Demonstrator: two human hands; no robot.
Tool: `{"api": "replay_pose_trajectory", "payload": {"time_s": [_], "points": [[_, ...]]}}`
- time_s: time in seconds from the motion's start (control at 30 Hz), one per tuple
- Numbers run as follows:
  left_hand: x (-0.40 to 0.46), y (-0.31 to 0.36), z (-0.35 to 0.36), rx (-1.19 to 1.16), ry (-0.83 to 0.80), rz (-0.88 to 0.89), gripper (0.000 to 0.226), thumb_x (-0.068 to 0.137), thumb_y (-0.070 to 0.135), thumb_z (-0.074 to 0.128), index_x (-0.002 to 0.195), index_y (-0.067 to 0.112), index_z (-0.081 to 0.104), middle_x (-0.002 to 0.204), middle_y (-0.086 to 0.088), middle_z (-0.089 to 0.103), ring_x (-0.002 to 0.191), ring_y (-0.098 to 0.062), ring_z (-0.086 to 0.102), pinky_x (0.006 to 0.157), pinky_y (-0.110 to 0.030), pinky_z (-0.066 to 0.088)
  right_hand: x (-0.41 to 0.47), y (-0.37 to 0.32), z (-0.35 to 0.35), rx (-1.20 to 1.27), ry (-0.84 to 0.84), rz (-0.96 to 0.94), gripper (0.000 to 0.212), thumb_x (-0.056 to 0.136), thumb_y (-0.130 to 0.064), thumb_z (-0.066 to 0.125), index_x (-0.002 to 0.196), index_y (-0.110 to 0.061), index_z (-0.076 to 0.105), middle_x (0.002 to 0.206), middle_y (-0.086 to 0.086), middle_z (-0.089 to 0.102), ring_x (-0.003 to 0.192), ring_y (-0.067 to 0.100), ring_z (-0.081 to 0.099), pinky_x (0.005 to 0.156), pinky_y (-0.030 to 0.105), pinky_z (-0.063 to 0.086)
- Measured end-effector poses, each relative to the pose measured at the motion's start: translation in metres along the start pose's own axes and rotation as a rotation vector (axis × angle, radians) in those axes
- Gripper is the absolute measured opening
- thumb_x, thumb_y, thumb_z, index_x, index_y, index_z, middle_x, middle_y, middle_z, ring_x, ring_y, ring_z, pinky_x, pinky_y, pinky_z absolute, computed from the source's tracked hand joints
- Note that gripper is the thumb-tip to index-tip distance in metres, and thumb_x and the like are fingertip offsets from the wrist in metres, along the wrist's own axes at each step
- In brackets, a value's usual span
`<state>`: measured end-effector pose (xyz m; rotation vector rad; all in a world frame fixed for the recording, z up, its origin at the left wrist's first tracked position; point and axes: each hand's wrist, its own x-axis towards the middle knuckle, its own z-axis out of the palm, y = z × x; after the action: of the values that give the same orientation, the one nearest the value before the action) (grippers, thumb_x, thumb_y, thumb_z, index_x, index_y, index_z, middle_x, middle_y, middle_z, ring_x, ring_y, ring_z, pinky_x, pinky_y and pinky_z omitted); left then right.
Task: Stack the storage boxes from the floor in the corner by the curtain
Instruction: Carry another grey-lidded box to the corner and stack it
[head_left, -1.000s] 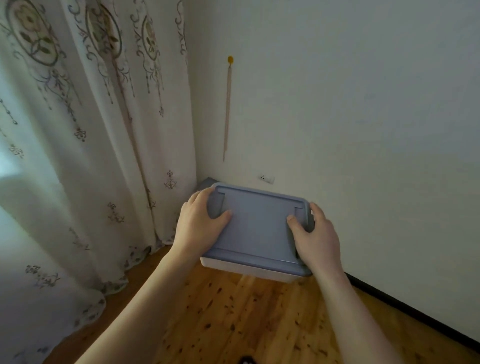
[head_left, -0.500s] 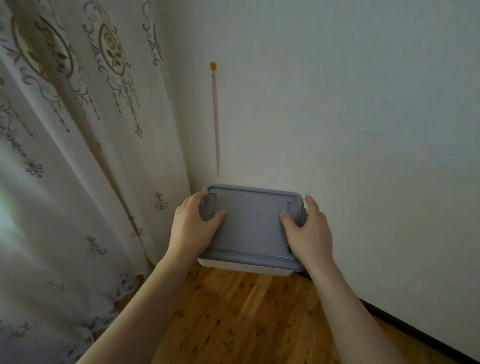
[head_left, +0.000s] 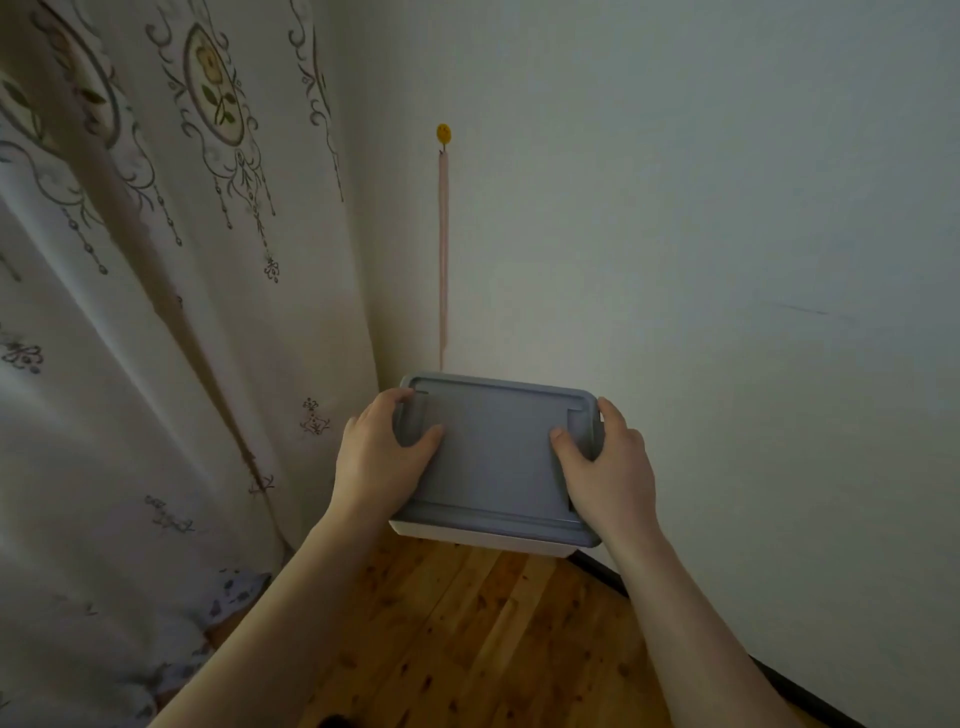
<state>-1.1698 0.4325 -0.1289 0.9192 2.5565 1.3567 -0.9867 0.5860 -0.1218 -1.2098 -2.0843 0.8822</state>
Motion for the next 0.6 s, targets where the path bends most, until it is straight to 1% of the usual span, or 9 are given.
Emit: {"api": "replay_pose_trajectory", "payload": {"time_s": [0.1, 0.17, 0.23, 0.33, 0.43, 0.5, 0.6], "points": [[0.033, -0.02, -0.006, 0.0, -0.004, 0.003, 0.057, 0.084, 0.051, 0.067, 0.134, 0.033, 0.046, 0.122, 0.01, 0.054, 0.114, -0.019, 0.05, 0.091, -0.046, 0.051, 0.018, -0.013, 0.029, 0.003, -0.017, 0.013, 0.071, 0.091, -0.057, 0.055, 0.152, -0.029, 0.031, 0.122, 0.002, 0.049, 0.104, 0.018, 0.053, 0.085, 0.028, 0.04], [0.054, -0.031, -0.01, 0.007, -0.008, 0.015, 0.058, 0.084, 0.05, 0.067, 0.135, 0.032, 0.046, 0.126, 0.007, 0.055, 0.115, -0.018, 0.049, 0.093, -0.044, 0.049, 0.028, -0.023, 0.046, 0.009, -0.029, 0.021, 0.064, 0.091, -0.056, 0.055, 0.148, -0.032, 0.036, 0.117, 0.001, 0.051, 0.099, 0.015, 0.052, 0.083, 0.029, 0.043], [0.081, -0.046, -0.018, 0.005, -0.004, 0.035, 0.059, 0.084, 0.049, 0.068, 0.135, 0.03, 0.047, 0.129, 0.007, 0.053, 0.116, -0.016, 0.049, 0.093, -0.036, 0.046, 0.041, -0.036, 0.069, 0.016, -0.036, 0.025, 0.056, 0.092, -0.055, 0.055, 0.142, -0.033, 0.042, 0.114, 0.002, 0.054, 0.096, 0.013, 0.054, 0.082, 0.03, 0.046], [0.122, -0.066, -0.031, -0.023, 0.0, 0.039, 0.06, 0.082, 0.049, 0.07, 0.134, 0.03, 0.048, 0.129, 0.009, 0.049, 0.113, -0.01, 0.047, 0.087, -0.028, 0.041, 0.06, -0.058, 0.103, 0.026, -0.032, 0.033, 0.05, 0.092, -0.054, 0.055, 0.136, -0.033, 0.046, 0.108, 0.001, 0.054, 0.091, 0.012, 0.055, 0.079, 0.032, 0.048], [0.164, -0.083, -0.048, -0.041, -0.016, 0.031, 0.063, 0.08, 0.049, 0.071, 0.135, 0.03, 0.047, 0.129, 0.008, 0.048, 0.109, -0.009, 0.047, 0.085, -0.028, 0.041, 0.08, -0.08, 0.134, 0.024, -0.04, 0.065, 0.054, 0.092, -0.053, 0.055, 0.139, -0.03, 0.044, 0.112, 0.004, 0.054, 0.098, 0.018, 0.056, 0.086, 0.036, 0.051], [0.194, -0.093, -0.06, -0.056, -0.029, 0.036, 0.065, 0.08, 0.049, 0.071, 0.136, 0.029, 0.046, 0.13, 0.006, 0.047, 0.11, -0.012, 0.049, 0.086, -0.028, 0.043, 0.092, -0.094, 0.155, 0.036, -0.039, 0.062, 0.05, 0.093, -0.051, 0.057, 0.137, -0.031, 0.045, 0.112, 0.003, 0.055, 0.099, 0.017, 0.056, 0.081, 0.033, 0.048], [0.23, -0.103, -0.073, -0.086, -0.032, 0.029, 0.06, 0.08, 0.048, 0.072, 0.132, 0.027, 0.049, 0.126, 0.007, 0.051, 0.108, -0.013, 0.053, 0.083, -0.028, 0.046, 0.108, -0.11, 0.179, 0.072, -0.028, 0.064, 0.041, 0.092, -0.048, 0.059, 0.13, -0.036, 0.047, 0.108, 0.001, 0.055, 0.091, 0.013, 0.053, 0.078, 0.03, 0.044]]}}
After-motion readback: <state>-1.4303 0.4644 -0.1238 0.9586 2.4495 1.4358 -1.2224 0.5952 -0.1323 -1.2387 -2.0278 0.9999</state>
